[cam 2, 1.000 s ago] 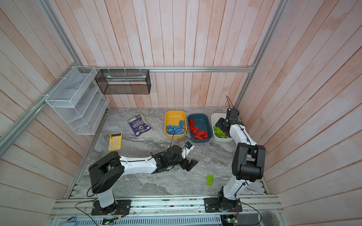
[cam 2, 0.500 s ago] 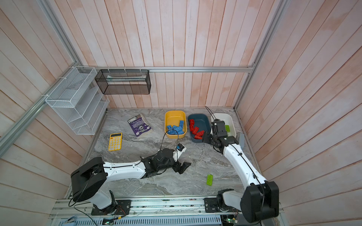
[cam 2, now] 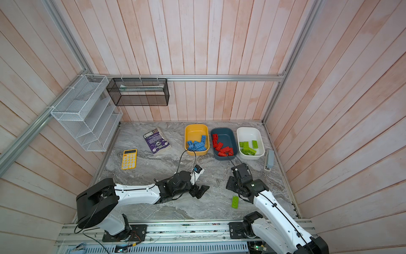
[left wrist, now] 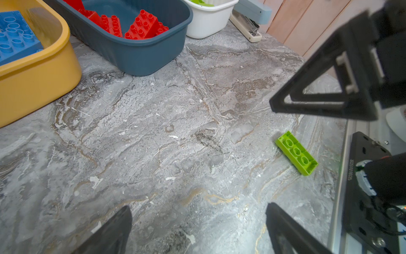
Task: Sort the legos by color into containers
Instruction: 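Grasp the last lime-green brick with the right gripper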
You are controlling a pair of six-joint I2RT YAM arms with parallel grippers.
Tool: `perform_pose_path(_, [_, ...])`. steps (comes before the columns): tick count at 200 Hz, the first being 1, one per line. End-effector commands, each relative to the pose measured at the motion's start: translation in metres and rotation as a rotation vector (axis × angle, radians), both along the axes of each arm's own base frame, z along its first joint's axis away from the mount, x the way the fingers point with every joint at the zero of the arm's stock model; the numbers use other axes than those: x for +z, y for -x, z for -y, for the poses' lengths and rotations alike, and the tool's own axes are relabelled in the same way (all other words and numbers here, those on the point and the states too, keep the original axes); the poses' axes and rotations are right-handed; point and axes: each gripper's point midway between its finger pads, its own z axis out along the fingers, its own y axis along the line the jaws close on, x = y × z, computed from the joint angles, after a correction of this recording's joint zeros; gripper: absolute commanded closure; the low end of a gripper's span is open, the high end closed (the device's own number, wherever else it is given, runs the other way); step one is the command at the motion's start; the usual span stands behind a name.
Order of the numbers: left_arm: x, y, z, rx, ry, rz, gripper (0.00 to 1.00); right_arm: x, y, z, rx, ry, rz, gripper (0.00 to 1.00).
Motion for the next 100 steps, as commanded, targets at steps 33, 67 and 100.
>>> perform_pose_path(33, [0.004, 0.0, 0.002, 0.004, 0.025, 0.015, 0.04, -0.043, 0.037, 0.005, -0.055, 0.043, -0.132, 0.36])
perform_pose_path(67, [0.003, -0.001, 0.003, 0.004, 0.025, 0.016, 0.04, -0.057, 0.047, 0.005, -0.039, 0.075, -0.177, 0.36])
perform_pose_path(100, [0.001, 0.0, 0.003, 0.002, 0.024, 0.014, 0.04, -0.061, 0.046, 0.0, -0.02, 0.066, -0.178, 0.41])
